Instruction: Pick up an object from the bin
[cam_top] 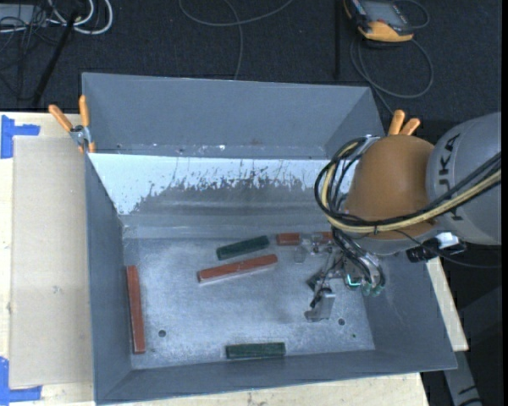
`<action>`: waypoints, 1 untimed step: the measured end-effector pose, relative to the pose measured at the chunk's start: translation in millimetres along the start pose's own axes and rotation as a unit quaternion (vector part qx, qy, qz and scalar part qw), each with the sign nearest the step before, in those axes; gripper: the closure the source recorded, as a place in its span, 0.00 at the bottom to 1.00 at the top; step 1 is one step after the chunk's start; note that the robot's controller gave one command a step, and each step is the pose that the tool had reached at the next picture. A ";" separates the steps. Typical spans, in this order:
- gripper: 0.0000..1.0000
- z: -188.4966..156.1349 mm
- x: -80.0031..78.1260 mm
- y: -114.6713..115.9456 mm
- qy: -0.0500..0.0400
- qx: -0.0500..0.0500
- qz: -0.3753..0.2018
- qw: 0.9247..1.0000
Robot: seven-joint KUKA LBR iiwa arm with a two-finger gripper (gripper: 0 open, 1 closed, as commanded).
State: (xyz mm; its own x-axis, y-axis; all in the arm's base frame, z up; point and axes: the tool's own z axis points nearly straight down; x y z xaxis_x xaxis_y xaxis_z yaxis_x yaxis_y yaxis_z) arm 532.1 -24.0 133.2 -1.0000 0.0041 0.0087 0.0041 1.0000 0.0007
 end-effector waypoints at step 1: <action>0.00 62.3 -52.3 102.3 -0.006 -0.001 -0.066 0.998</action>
Offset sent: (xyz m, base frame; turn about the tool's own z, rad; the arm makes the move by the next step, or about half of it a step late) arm 0.0513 0.0973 -0.0609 -0.1260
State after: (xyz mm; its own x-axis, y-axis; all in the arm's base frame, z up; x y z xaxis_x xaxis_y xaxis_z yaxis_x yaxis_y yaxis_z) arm 584.3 78.1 70.5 -0.9917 -0.1286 -0.0035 -0.1286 0.9917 0.0029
